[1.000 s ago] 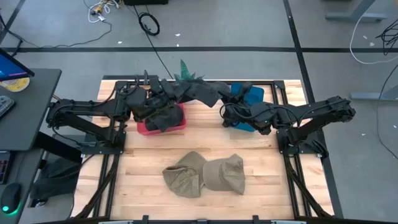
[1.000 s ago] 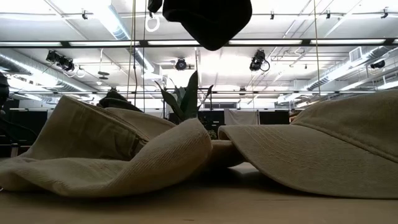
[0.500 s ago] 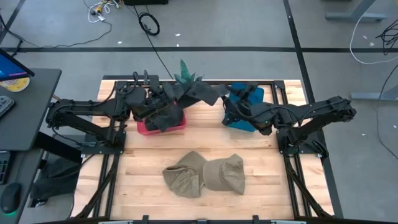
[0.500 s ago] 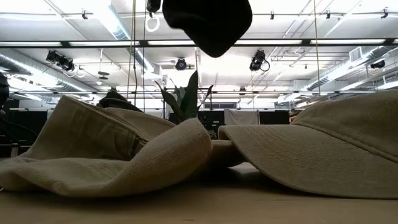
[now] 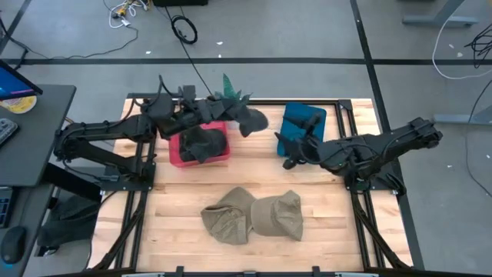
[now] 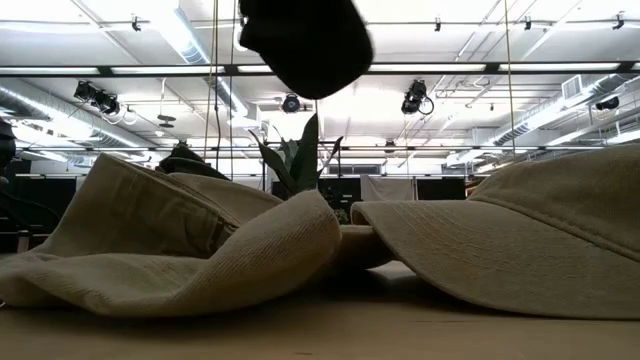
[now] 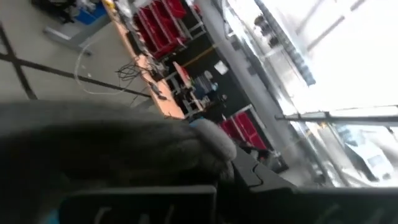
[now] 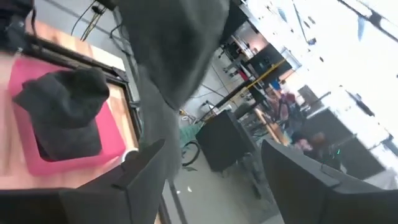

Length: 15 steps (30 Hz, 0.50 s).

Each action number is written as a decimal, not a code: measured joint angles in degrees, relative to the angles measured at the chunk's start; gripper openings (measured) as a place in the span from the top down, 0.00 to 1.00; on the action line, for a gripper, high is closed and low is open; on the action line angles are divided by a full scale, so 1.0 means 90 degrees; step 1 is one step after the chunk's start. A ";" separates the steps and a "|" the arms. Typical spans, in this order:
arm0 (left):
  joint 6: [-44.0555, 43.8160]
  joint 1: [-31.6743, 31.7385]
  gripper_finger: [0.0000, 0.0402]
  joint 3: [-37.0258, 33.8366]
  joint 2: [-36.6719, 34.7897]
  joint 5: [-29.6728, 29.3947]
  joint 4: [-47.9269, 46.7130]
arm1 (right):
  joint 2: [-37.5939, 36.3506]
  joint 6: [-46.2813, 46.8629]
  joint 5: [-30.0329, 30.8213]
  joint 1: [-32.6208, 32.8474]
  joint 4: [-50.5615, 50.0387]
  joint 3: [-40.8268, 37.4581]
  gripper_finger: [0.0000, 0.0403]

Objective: Pick & Place hat
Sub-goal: Put the black cap into the red bin

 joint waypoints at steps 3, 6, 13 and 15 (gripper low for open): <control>0.0364 0.0092 0.99 -0.0003 -0.0104 0.0411 -0.0137 | -0.0261 0.0738 0.0329 0.0114 -0.0433 -0.0002 0.35; 0.0858 0.0122 0.99 0.0007 -0.0158 0.0797 -0.0170 | -0.0588 0.1807 0.0450 0.0184 -0.1131 -0.0002 0.37; 0.1861 0.0159 0.99 0.0000 -0.0295 0.1801 -0.1429 | -0.1184 0.4254 0.0445 0.0099 -0.2886 0.0000 0.40; 0.2057 0.0154 0.99 0.0007 -0.0316 0.1943 -0.1840 | -0.1275 0.4745 0.0417 0.0061 -0.3279 0.0000 0.41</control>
